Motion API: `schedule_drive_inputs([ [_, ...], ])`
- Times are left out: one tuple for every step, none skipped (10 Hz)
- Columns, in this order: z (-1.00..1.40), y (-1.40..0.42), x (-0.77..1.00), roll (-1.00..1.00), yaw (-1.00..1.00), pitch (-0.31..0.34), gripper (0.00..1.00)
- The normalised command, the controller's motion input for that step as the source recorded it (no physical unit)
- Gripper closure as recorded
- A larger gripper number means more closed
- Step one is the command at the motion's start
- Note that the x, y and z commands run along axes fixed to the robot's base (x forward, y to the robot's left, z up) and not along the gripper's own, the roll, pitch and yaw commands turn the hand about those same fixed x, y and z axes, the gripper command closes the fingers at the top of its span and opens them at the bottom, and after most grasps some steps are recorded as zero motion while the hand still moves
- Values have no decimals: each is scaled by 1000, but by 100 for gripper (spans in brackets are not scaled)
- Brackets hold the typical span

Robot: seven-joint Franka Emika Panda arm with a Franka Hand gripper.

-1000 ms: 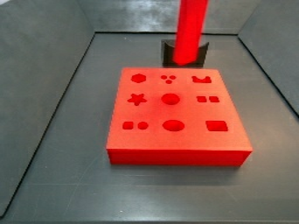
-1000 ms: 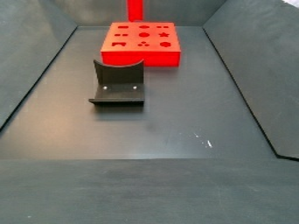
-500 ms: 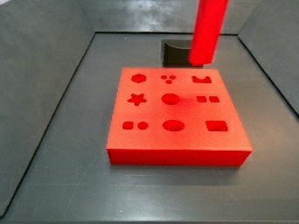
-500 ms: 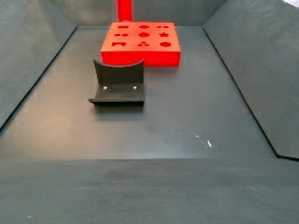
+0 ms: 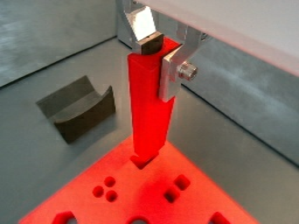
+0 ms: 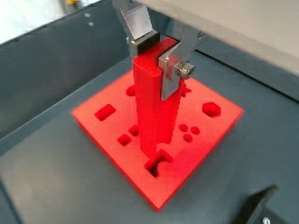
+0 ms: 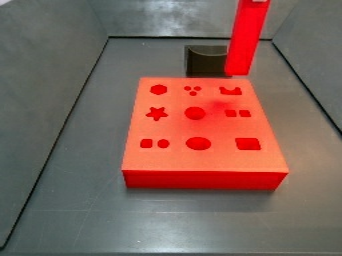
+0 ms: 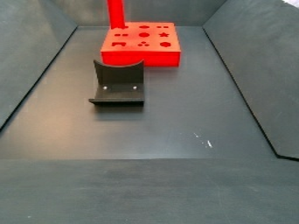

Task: Insert the arch object.

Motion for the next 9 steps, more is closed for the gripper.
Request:
schedule_drive_inputs([
  [-240, 0, 0, -141, -220, -46, 100],
  [-163, 0, 57, -83, -203, -51, 100],
  [-131, 0, 80, -3, -194, -20, 100],
  [-123, 0, 129, 6, -211, 0, 100],
  [-160, 86, 151, 31, -126, 0, 100],
  [-203, 126, 134, 21, 0, 0, 100],
  [-234, 63, 131, 3, 40, 0, 100],
  [-254, 0, 0, 54, 37, 0, 100],
  [-317, 0, 0, 113, 106, -4, 100],
])
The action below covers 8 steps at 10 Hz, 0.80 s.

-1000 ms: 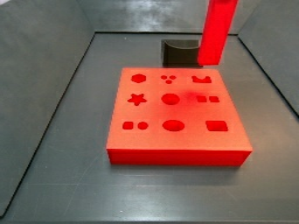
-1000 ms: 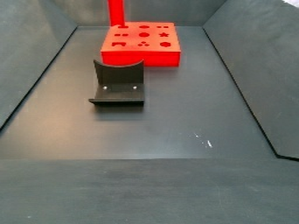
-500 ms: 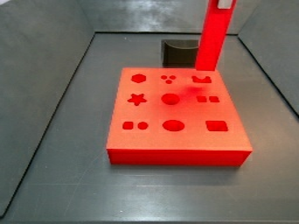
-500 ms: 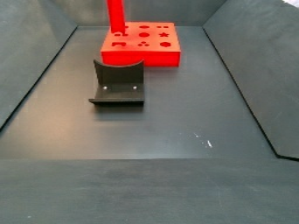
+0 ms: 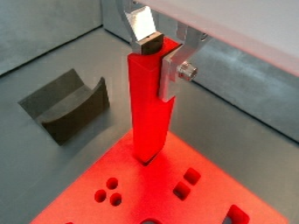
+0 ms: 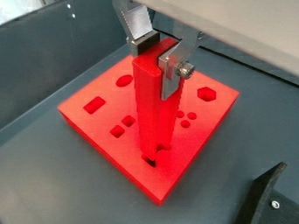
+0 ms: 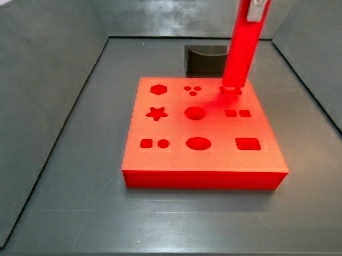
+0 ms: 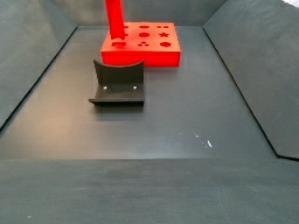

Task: Insert the arch object.

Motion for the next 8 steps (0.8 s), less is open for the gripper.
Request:
schedule_drive_inputs([
  [-331, 0, 0, 137, 191, -19, 100],
  [-263, 14, 0, 114, 234, -11, 100],
  [-74, 0, 46, 20, 234, 0, 100],
  [-23, 0, 0, 0, 77, 0, 100],
  [-109, 0, 0, 14, 80, 0, 100],
  [-126, -26, 0, 0, 34, -6, 100],
  [-83, -83, 129, 0, 0, 0, 100],
  [-117, 0, 280, 0, 0, 0, 100],
])
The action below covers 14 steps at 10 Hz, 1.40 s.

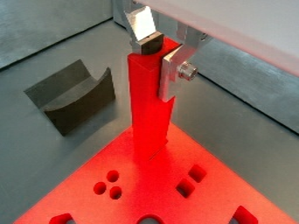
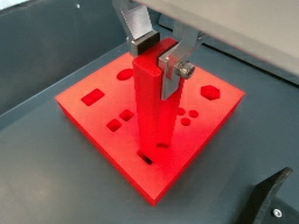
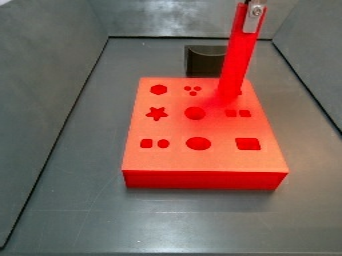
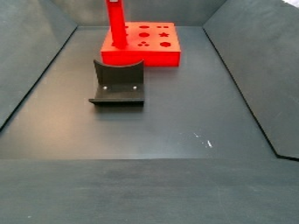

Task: Insert the arch object.

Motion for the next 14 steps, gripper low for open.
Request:
schedule_drive_inputs([
  [-126, 0, 266, 4, 0, 0, 100],
  [-111, 0, 231, 21, 0, 0, 100],
  [-120, 0, 46, 21, 0, 0, 100],
  [-137, 0, 0, 41, 0, 0, 100],
  [-126, -100, -9, 266, 0, -19, 100],
  [-189, -191, 0, 340, 0, -43, 100],
  [-243, -177, 0, 291, 0, -46, 100],
  [-249, -123, 0, 194, -9, -39, 100],
  [-254, 0, 6, 43, 0, -29, 100],
  [-446, 0, 34, 0, 0, -50, 100],
  [-629, 43, 43, -97, -14, -93, 100],
  [-657, 26, 34, -91, -17, -106, 100],
  [-674, 0, 0, -41, -11, -107, 100],
  [-654, 0, 0, -1, -11, -100, 100],
])
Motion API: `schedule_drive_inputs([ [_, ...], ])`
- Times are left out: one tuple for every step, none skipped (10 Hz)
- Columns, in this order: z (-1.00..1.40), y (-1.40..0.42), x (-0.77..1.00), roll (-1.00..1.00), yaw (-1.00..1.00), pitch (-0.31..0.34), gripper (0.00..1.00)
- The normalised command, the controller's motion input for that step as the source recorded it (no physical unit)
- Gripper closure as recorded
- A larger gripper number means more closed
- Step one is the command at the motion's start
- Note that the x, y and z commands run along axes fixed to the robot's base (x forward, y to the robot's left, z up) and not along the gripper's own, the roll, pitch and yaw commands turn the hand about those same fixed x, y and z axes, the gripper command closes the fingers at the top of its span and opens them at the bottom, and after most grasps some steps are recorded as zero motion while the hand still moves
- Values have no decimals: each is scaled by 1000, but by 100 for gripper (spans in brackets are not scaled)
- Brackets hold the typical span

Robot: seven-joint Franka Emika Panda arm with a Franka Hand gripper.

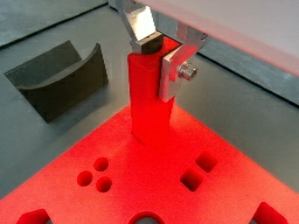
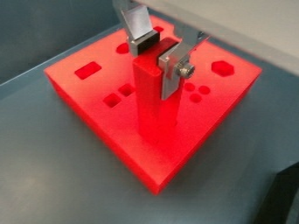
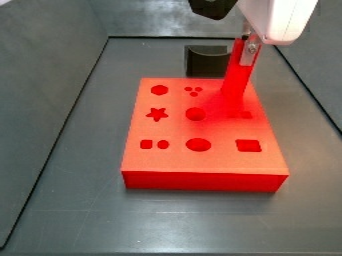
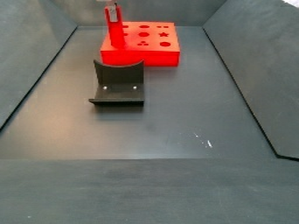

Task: Insert the arch object.

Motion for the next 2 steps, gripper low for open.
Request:
schedule_drive_inputs([
  [-431, 0, 0, 0, 0, -69, 100],
  [0, 0, 0, 0, 0, 0, 100],
])
